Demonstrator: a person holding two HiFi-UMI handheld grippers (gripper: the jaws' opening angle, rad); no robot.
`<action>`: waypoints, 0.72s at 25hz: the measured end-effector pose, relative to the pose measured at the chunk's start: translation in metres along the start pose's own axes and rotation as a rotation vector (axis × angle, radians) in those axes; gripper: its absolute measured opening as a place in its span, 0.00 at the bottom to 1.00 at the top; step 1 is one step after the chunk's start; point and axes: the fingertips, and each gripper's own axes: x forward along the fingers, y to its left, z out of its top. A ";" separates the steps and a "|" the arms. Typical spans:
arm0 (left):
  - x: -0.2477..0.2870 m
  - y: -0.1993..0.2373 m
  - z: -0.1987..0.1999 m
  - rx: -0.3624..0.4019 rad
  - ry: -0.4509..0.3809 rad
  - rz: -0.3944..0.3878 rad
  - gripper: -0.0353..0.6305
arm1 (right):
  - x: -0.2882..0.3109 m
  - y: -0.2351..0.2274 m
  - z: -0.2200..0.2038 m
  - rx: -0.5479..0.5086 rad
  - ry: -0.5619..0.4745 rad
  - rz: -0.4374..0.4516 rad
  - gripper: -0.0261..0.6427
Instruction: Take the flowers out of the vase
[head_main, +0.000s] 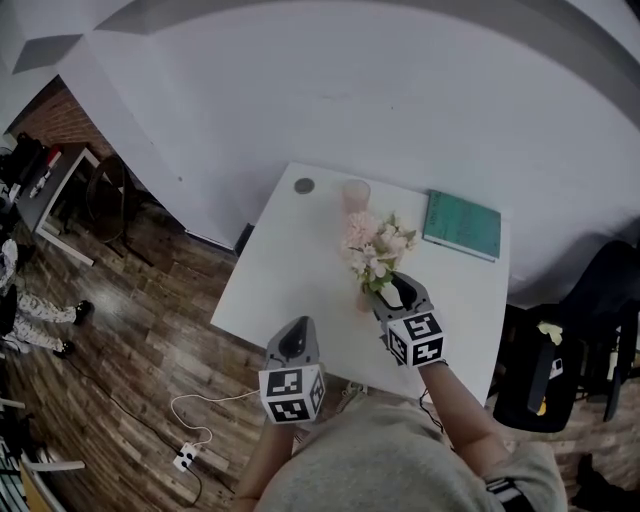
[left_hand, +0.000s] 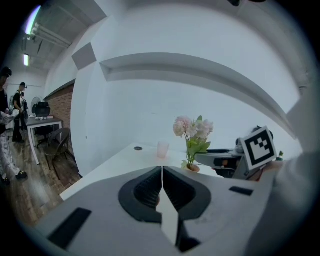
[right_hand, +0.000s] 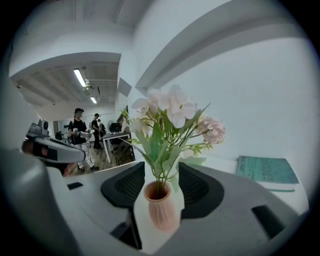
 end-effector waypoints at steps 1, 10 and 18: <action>0.002 -0.001 -0.001 0.002 0.003 -0.003 0.07 | 0.002 -0.001 -0.001 0.000 0.003 0.000 0.35; 0.012 0.000 -0.006 0.009 0.029 -0.014 0.07 | 0.021 0.001 -0.007 -0.013 0.021 0.012 0.33; 0.014 0.001 -0.009 0.016 0.041 -0.020 0.07 | 0.025 -0.001 -0.003 -0.019 0.011 -0.002 0.24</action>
